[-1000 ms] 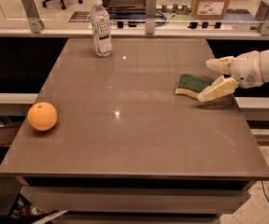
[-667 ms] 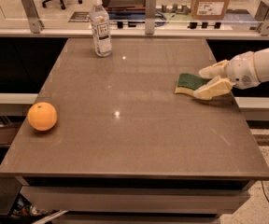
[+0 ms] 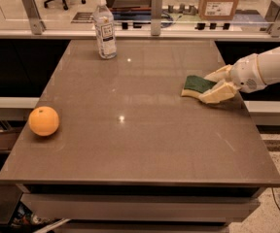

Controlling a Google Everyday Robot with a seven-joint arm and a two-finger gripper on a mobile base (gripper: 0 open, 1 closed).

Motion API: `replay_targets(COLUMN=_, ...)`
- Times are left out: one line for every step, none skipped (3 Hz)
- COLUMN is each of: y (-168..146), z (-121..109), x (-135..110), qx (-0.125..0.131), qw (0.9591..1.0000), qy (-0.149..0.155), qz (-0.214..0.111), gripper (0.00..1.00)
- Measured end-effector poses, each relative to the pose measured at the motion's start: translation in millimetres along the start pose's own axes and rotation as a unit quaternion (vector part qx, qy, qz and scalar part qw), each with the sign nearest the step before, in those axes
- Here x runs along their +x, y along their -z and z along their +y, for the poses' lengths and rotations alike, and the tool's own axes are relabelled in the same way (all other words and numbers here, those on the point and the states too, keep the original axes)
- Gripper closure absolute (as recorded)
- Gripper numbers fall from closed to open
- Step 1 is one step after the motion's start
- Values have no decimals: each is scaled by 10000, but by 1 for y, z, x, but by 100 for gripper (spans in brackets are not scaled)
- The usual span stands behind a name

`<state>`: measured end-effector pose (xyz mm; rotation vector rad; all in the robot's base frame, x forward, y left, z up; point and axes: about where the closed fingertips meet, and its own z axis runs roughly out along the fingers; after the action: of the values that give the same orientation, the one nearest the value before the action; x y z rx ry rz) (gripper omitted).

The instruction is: Move sponge near orange

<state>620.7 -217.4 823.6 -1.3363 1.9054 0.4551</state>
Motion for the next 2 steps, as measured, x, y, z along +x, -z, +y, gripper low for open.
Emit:
replay_targets(y=0, z=0, x=0, qx=-1, qw=10000, qy=0, qz=0, gripper=62)
replay_targets(y=-1, z=0, x=-1, qx=-15, qw=10000, qy=2, qz=-2, gripper=63)
